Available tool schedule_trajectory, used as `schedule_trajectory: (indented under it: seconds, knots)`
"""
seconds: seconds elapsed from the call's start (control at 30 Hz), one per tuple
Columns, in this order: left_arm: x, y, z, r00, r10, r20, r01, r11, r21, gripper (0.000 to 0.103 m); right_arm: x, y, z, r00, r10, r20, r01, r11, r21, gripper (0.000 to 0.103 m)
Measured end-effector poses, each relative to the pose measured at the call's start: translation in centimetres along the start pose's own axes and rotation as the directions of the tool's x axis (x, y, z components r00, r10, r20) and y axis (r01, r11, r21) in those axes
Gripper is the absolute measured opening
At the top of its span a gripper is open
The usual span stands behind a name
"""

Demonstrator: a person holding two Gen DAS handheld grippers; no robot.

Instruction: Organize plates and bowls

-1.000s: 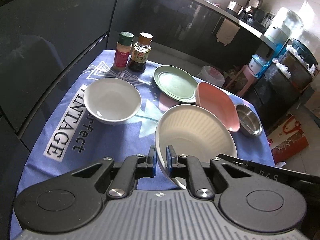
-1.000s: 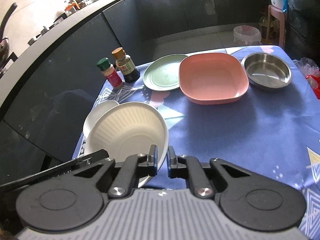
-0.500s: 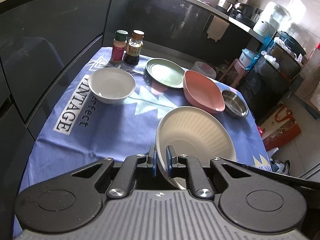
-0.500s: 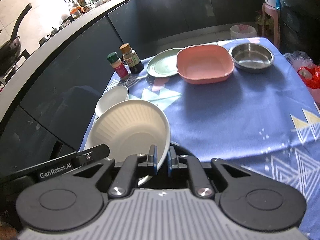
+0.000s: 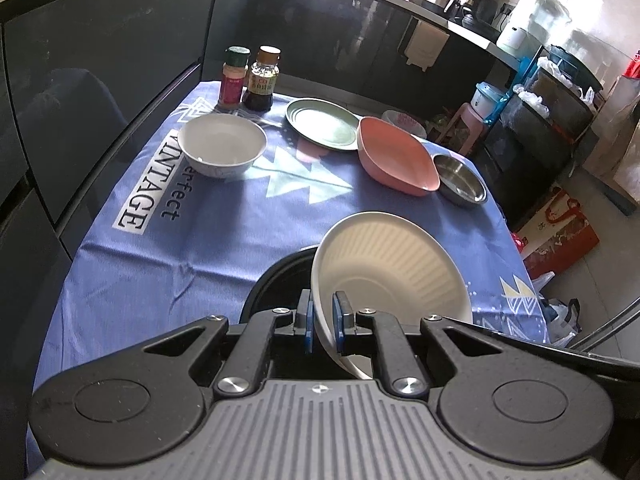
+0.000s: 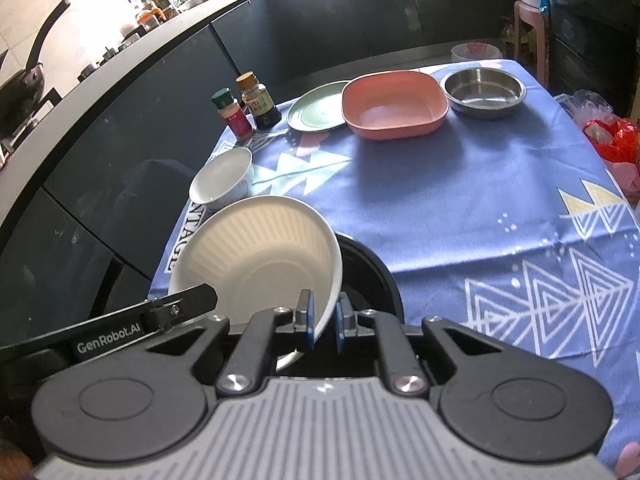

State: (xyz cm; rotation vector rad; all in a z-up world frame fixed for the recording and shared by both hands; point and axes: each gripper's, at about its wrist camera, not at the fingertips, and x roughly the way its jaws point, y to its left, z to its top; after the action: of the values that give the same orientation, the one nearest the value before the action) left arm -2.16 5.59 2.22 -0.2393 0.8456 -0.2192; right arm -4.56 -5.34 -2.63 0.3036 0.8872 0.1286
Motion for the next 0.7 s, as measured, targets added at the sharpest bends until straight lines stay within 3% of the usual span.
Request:
schedule_trajectory:
  seconds: [0.7]
  knots:
    - [2.1, 0.6, -1.8, 0.996, 0.032, -0.083, -0.03, 0.999, 0.02, 0.01, 1.5, -0.3, -1.4, 0.997, -0.023, -0.068, 0.024, 1.0, 0.011, 0.103]
